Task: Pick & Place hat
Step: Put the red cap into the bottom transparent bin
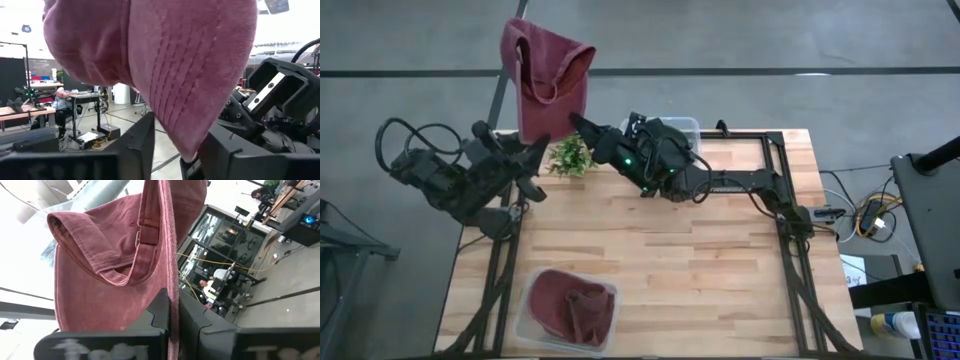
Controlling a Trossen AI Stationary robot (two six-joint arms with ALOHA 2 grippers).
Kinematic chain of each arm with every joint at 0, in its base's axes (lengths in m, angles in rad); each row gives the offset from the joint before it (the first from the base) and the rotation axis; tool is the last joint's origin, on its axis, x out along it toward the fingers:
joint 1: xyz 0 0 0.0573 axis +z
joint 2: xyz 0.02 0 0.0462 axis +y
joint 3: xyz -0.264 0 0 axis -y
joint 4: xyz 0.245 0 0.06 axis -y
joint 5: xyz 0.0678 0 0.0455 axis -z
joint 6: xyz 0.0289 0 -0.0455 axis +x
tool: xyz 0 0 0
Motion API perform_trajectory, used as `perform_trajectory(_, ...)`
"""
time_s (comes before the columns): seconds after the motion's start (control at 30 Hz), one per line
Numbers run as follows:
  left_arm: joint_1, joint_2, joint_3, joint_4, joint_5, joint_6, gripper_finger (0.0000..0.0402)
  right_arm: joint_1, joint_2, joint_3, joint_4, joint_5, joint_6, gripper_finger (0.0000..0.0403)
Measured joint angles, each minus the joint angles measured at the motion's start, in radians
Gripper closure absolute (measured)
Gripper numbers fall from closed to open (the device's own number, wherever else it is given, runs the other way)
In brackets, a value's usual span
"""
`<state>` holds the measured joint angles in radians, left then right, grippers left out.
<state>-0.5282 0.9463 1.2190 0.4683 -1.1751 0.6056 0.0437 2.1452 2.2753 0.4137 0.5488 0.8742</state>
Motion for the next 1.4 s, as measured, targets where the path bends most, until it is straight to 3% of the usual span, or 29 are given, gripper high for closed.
perform_trajectory(0.2, 0.0, -0.004, 0.031, 0.0, -0.036, 0.007, 0.0383, 0.004, 0.0, 0.0, 0.007, -0.01, -0.026, 0.0389)
perform_trajectory(0.37, -0.001, -0.013, 0.061, -0.022, -0.027, 0.022, 0.0393, 0.0, -0.001, 0.0, -0.015, -0.069, -0.05, 0.0366)
perform_trajectory(0.6, -0.003, -0.038, 0.087, -0.016, -0.006, 0.009, 0.0395, -0.004, -0.005, 0.0, -0.106, -0.172, -0.132, 0.0287)
perform_trajectory(0.77, -0.016, -0.062, 0.106, -0.047, 0.016, -0.035, 0.0395, -0.013, -0.027, 0.003, -0.332, -0.387, -0.176, 0.0238)
perform_trajectory(0.87, -0.049, -0.088, 0.121, -0.153, 0.022, -0.162, 0.0395, -0.022, -0.047, 0.006, -0.566, -0.488, -0.194, 0.0221)
perform_trajectory(1.0, -0.111, -0.127, 0.171, -0.438, 0.079, -0.43, 0.0395, -0.026, -0.098, 0.006, -0.93, -0.498, -0.266, 0.0214)
perform_trajectory(1.23, -0.161, -0.164, 0.307, -0.968, 0.343, -0.994, 0.0395, -0.029, -0.198, 0.007, -1.405, -0.46, -0.426, 0.0227)
perform_trajectory(1.4, -0.16, -0.162, 0.344, -1.157, 0.532, -1.329, 0.0395, -0.049, -0.267, 0.007, -1.68, -0.387, -0.484, 0.0236)
